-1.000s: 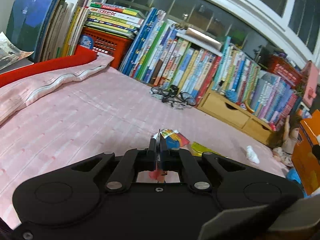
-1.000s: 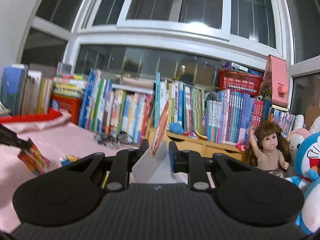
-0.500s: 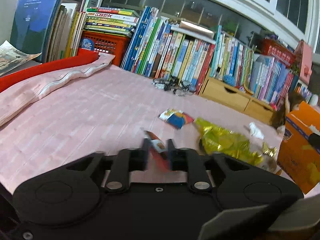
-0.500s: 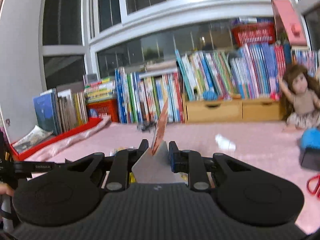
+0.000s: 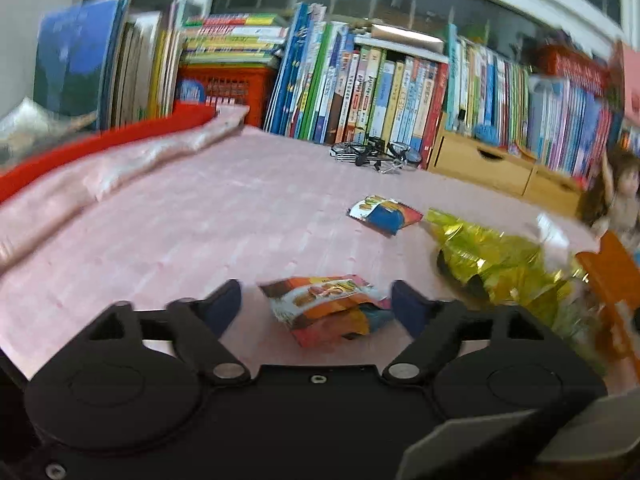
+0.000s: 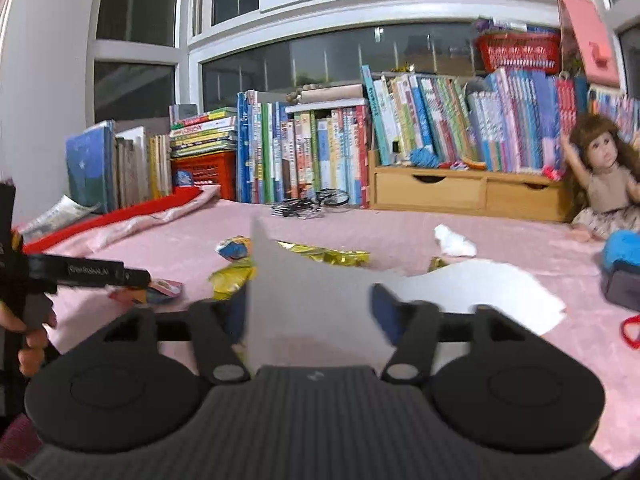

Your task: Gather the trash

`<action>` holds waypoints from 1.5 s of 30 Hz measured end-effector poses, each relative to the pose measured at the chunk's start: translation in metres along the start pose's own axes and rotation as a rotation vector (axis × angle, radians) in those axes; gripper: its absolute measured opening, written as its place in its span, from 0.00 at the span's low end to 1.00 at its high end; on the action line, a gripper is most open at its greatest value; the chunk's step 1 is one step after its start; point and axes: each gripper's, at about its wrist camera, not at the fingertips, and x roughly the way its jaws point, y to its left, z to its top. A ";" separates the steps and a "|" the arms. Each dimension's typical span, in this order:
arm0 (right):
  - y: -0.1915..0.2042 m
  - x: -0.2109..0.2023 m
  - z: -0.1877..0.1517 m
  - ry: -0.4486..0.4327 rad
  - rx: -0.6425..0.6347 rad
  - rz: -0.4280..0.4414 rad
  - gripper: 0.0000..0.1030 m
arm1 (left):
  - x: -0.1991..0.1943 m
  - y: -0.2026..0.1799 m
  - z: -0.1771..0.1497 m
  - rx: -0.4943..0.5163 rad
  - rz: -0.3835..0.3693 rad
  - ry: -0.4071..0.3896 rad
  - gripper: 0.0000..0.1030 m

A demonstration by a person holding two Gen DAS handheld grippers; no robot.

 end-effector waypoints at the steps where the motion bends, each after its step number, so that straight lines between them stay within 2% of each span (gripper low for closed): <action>1: 0.003 0.001 -0.002 0.007 -0.029 -0.007 0.88 | 0.003 -0.005 0.000 0.040 0.020 0.010 0.81; 3: 0.009 0.004 -0.005 0.037 -0.080 -0.010 0.91 | 0.010 -0.012 -0.002 0.107 0.051 0.051 0.81; 6: 0.016 0.011 -0.011 0.080 -0.121 -0.011 0.94 | 0.017 -0.014 -0.006 0.100 0.032 0.091 0.83; 9: 0.024 0.015 -0.018 0.103 -0.153 -0.004 0.95 | 0.018 -0.015 -0.012 0.106 0.004 0.069 0.87; 11: 0.029 0.017 -0.022 0.113 -0.173 -0.009 0.95 | 0.020 -0.016 -0.014 0.137 -0.007 0.073 0.84; 13: 0.032 0.019 -0.025 0.127 -0.183 -0.007 0.86 | 0.020 -0.016 -0.015 0.138 -0.031 0.063 0.70; 14: 0.033 0.019 -0.026 0.136 -0.185 -0.003 0.82 | 0.019 -0.016 -0.015 0.140 -0.031 0.056 0.53; 16: 0.035 0.018 -0.026 0.145 -0.186 0.029 0.59 | 0.017 -0.015 -0.014 0.151 -0.026 0.050 0.30; 17: 0.038 0.016 -0.026 0.141 -0.195 0.037 0.55 | 0.017 -0.014 -0.014 0.146 -0.028 0.050 0.17; 19: 0.044 0.011 -0.027 0.123 -0.231 0.039 0.39 | 0.016 -0.012 -0.013 0.132 -0.037 0.053 0.07; 21: 0.050 0.005 -0.026 0.098 -0.261 0.029 0.32 | 0.016 -0.011 -0.011 0.125 -0.037 0.054 0.05; 25: 0.052 -0.005 -0.017 0.041 -0.249 0.031 0.22 | 0.009 -0.008 -0.009 0.094 -0.065 0.051 0.04; 28: 0.050 -0.012 -0.008 0.007 -0.225 0.038 0.19 | -0.001 -0.007 -0.008 0.072 -0.101 0.035 0.06; 29: 0.049 -0.012 -0.005 0.009 -0.218 0.047 0.19 | -0.003 -0.004 -0.007 0.049 -0.123 0.033 0.11; 31: 0.048 -0.013 -0.003 0.013 -0.205 0.059 0.19 | -0.008 0.001 -0.007 -0.001 -0.159 0.022 0.33; 32: 0.048 -0.013 -0.004 0.017 -0.205 0.062 0.19 | -0.009 0.003 -0.007 -0.020 -0.170 0.017 0.59; 33: 0.049 -0.012 -0.005 0.023 -0.207 0.063 0.20 | -0.010 0.005 -0.008 -0.032 -0.169 0.009 0.72; 38: 0.050 -0.008 -0.017 0.056 -0.197 0.067 0.21 | 0.003 0.010 -0.003 -0.087 -0.132 -0.020 0.86; 40: 0.052 -0.008 -0.020 0.063 -0.197 0.069 0.22 | 0.022 0.012 -0.001 -0.147 -0.087 0.035 0.85; 42: 0.053 -0.008 -0.023 0.069 -0.202 0.067 0.23 | 0.027 0.009 0.001 -0.139 -0.067 -0.001 0.86; 43: 0.053 -0.009 -0.024 0.070 -0.205 0.066 0.23 | 0.032 0.008 0.002 -0.138 -0.080 0.024 0.85; 44: 0.053 -0.009 -0.025 0.072 -0.207 0.065 0.23 | 0.034 0.006 0.003 -0.133 -0.088 0.031 0.78; 45: 0.054 -0.009 -0.027 0.073 -0.208 0.066 0.23 | 0.035 0.004 0.003 -0.126 -0.090 0.028 0.51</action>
